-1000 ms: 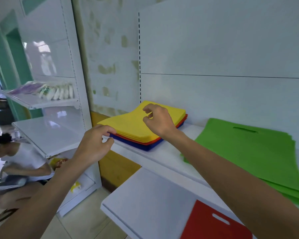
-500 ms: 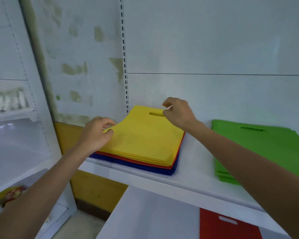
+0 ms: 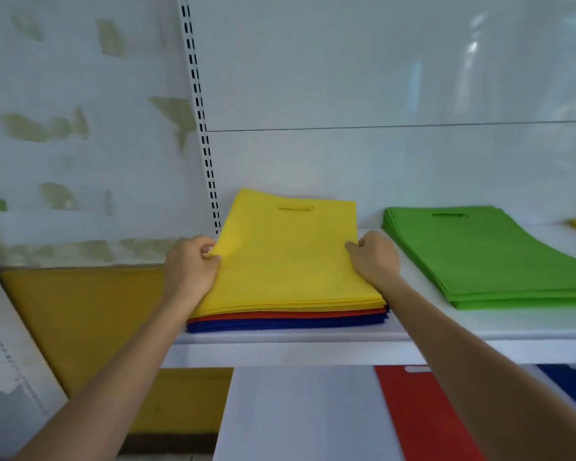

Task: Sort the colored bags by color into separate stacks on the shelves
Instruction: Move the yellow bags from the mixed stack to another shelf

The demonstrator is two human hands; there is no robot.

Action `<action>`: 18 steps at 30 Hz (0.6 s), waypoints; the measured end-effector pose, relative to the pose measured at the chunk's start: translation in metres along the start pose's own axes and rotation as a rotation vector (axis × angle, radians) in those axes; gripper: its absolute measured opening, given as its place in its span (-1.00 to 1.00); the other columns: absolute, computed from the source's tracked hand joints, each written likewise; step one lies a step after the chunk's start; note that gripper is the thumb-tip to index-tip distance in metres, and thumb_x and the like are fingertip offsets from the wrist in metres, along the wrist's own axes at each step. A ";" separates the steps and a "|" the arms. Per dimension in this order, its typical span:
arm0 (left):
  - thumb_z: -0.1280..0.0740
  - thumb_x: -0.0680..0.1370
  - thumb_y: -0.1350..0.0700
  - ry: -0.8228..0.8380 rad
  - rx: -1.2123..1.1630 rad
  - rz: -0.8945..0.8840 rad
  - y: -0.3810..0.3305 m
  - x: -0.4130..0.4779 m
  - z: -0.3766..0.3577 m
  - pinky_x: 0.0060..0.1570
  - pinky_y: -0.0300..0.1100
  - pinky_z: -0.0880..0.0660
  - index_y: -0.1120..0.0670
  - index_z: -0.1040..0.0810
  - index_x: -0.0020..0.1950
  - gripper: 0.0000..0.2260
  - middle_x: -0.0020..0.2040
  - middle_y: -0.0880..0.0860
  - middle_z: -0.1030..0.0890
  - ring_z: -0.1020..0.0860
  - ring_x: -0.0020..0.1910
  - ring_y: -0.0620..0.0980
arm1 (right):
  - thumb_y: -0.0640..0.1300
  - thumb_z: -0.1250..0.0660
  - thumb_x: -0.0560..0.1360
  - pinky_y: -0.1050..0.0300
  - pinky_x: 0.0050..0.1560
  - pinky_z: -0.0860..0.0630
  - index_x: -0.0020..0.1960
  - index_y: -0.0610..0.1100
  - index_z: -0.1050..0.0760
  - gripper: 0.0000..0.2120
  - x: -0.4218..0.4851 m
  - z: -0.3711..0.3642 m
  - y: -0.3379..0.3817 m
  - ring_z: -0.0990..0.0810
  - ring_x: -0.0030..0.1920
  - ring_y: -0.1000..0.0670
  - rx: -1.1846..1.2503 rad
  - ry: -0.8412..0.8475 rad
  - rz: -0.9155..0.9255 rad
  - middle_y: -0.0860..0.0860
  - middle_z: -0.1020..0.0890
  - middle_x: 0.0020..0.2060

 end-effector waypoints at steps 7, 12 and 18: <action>-0.37 0.48 0.22 -0.099 -0.012 -0.087 -0.009 -0.006 0.009 -0.11 -0.17 -0.46 0.17 -0.61 -0.10 -0.96 -0.13 0.11 -0.65 -0.58 -0.13 0.05 | -0.11 -0.35 0.49 0.06 -0.14 -0.43 -0.06 -0.21 -0.49 -0.84 -0.016 0.020 0.020 -0.49 -0.13 -0.08 0.003 -0.114 0.158 -0.05 -0.51 -0.18; -0.28 0.54 0.21 -0.161 0.097 -0.177 -0.019 -0.013 0.017 -0.36 -0.13 -0.40 0.14 -0.52 -0.12 -0.93 -0.22 0.08 -0.60 -0.55 -0.23 0.10 | -0.14 -0.22 0.57 0.08 -0.22 -0.40 0.03 -0.26 -0.50 -0.81 -0.027 0.032 0.043 -0.56 -0.10 -0.17 -0.232 -0.258 0.338 -0.17 -0.61 -0.11; -0.27 0.54 0.27 -0.169 0.113 -0.425 -0.059 -0.021 0.030 -0.33 -0.10 -0.39 0.22 -0.51 0.10 -0.85 -0.14 0.16 -0.64 -0.60 -0.25 0.19 | -0.15 -0.18 0.59 -0.01 -0.18 -0.42 0.18 -0.24 -0.38 -0.77 -0.023 0.075 0.054 -0.57 -0.06 -0.22 -0.103 -0.386 0.337 -0.19 -0.60 -0.01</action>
Point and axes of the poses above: each hand's wrist, its own x-axis towards the middle knuckle, its own z-axis out of the back of the hand, y = z × x, the point moved 8 cm from there along x, towards the middle knuckle
